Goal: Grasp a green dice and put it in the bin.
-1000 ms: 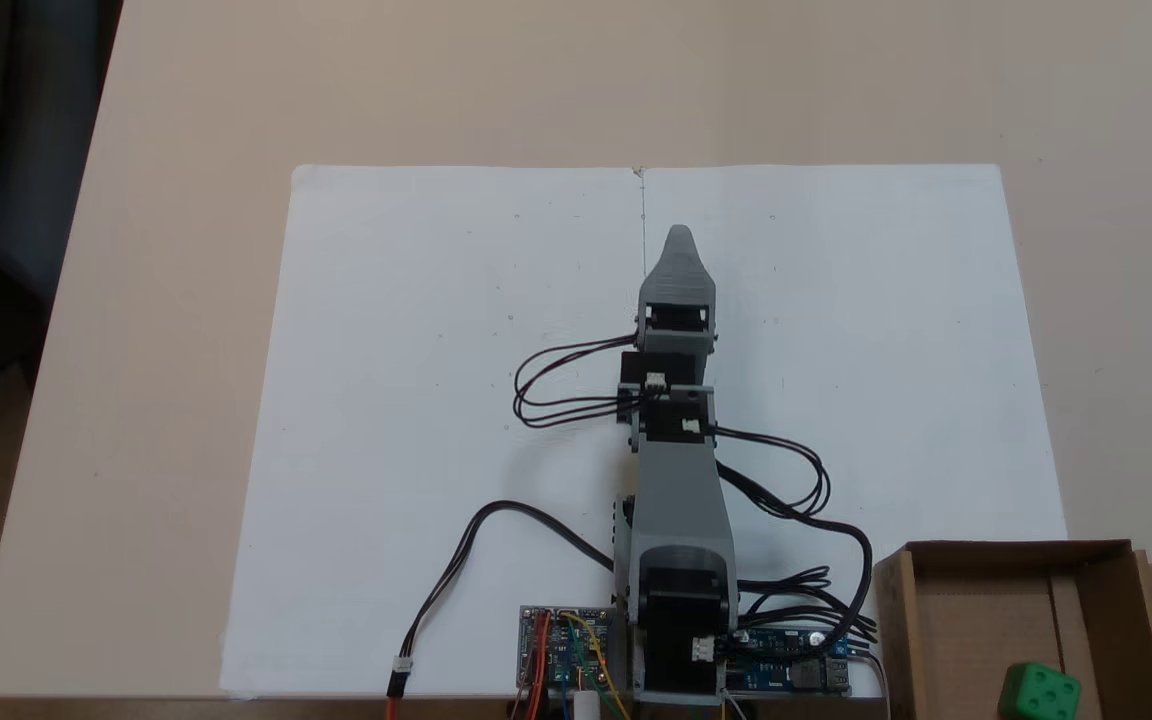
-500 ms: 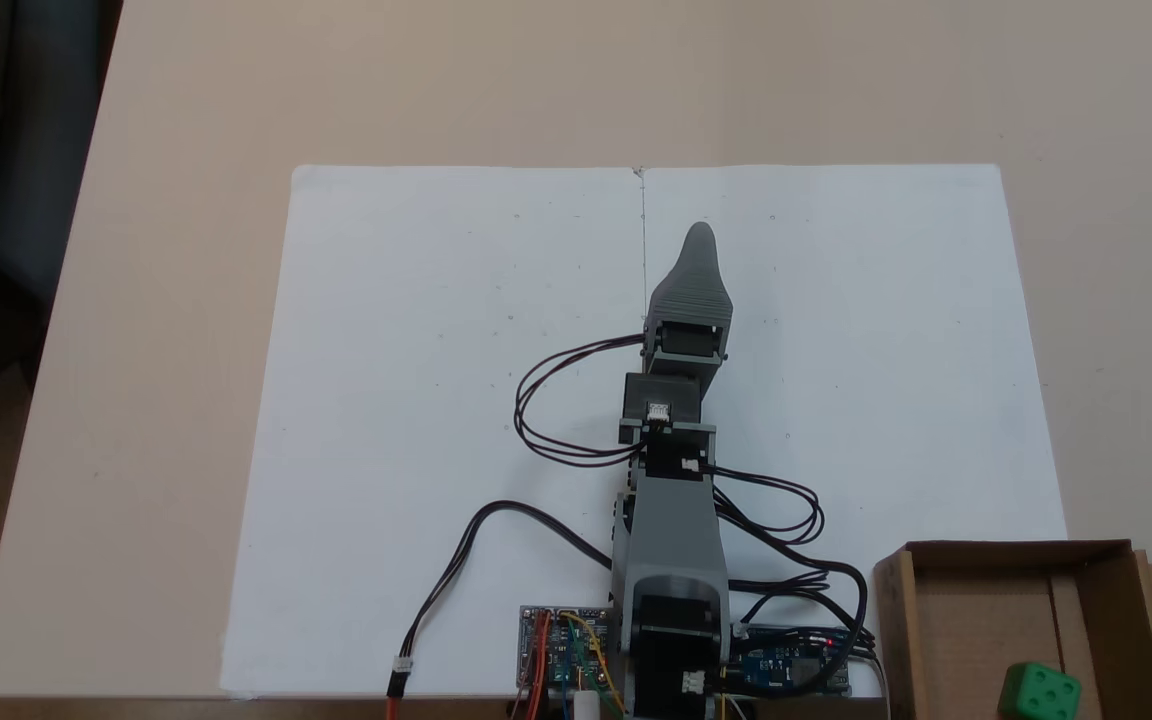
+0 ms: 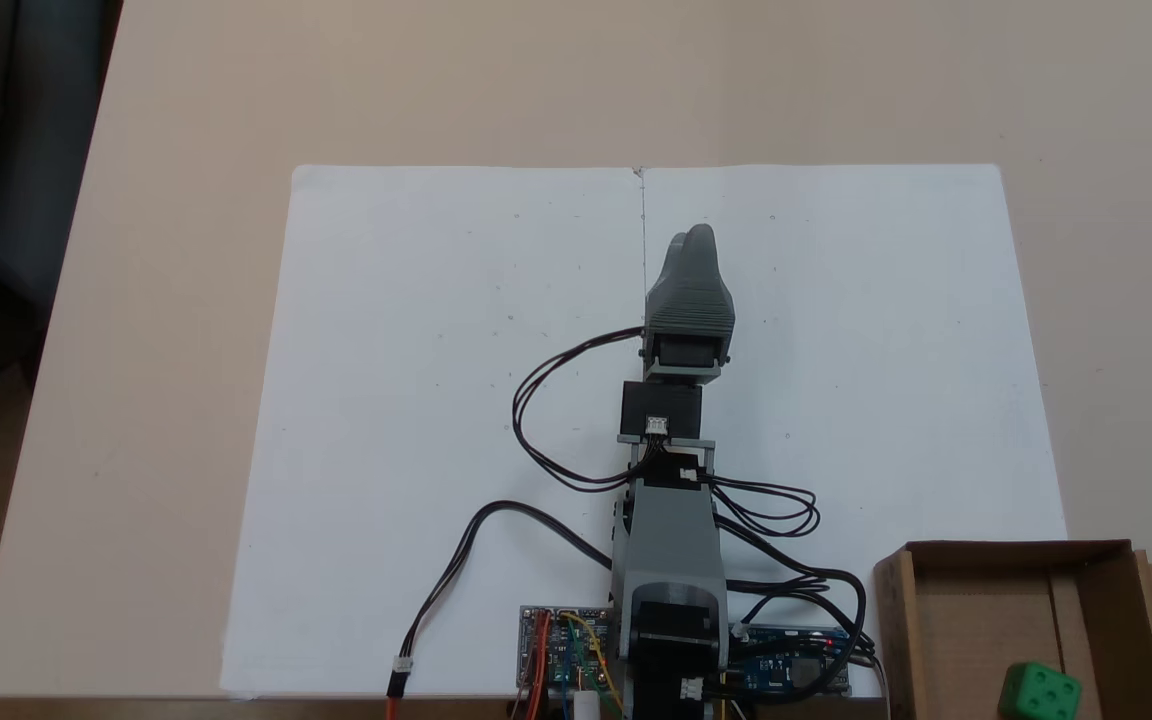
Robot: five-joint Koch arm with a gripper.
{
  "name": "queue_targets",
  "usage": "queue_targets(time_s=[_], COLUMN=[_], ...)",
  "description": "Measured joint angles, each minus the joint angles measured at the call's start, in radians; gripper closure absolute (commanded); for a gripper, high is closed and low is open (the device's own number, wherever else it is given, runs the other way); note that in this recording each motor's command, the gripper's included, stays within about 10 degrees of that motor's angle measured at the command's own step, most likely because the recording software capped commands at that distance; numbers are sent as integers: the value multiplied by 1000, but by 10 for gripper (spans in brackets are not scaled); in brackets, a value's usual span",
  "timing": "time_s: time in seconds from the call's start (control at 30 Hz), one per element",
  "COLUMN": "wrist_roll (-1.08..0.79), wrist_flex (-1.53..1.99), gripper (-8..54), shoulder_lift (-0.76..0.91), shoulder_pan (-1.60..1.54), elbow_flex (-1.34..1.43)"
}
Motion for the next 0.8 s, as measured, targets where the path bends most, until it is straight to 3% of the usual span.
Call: queue_targets(time_s=[0.13, 0.3, 0.8], wrist_roll=[0, 0, 0], wrist_flex=[-2, -3, -2], gripper=[-64, 11, 12], shoulder_lift=[0, 0, 3], shoulder_pan=[0, 0, 0], elbow_flex=[0, 0, 0])
